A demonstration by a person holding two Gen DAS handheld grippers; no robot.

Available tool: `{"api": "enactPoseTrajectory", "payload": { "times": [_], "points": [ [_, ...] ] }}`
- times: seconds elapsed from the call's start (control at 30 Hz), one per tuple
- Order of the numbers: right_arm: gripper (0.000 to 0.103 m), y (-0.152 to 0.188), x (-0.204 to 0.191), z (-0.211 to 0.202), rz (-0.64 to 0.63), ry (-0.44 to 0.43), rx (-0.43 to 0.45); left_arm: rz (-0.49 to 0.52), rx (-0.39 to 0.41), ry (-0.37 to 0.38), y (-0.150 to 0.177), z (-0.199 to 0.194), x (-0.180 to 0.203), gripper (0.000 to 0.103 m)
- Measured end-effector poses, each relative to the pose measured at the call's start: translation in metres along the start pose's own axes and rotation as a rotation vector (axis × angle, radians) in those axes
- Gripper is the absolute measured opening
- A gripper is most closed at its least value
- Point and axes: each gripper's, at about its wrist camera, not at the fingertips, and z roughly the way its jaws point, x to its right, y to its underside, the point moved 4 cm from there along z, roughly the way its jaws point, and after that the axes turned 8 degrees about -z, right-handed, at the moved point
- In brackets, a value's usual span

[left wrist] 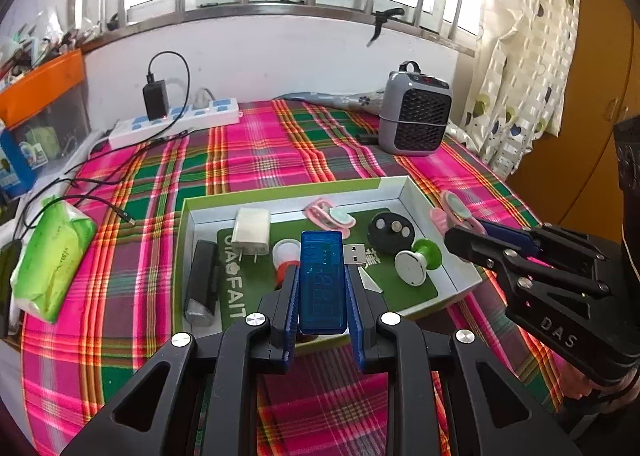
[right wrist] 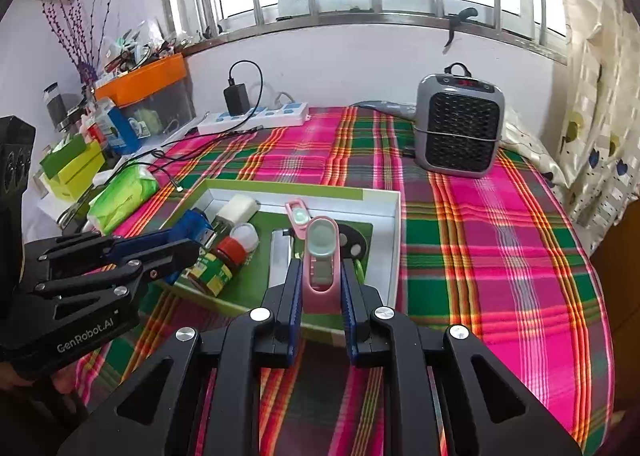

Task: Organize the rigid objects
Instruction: 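Lower the USB stick with the left tool while the right tool lowers the pink clip into the tray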

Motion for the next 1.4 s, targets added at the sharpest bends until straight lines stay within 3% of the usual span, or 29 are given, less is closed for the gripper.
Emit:
{"api": "enactPoseTrajectory", "payload": {
  "times": [0.7,1.4],
  "points": [
    [0.019,-0.028,0.028,0.047,-0.022,0.026,-0.072,-0.015,-0.047,0.014,-0.008,0.035,0.004,0.021],
    [0.019,-0.024,0.043,0.089,-0.097,0.016,-0.191,-0.008,-0.132,-0.011,0.006,0.067,0.006,0.021]
  ]
}}
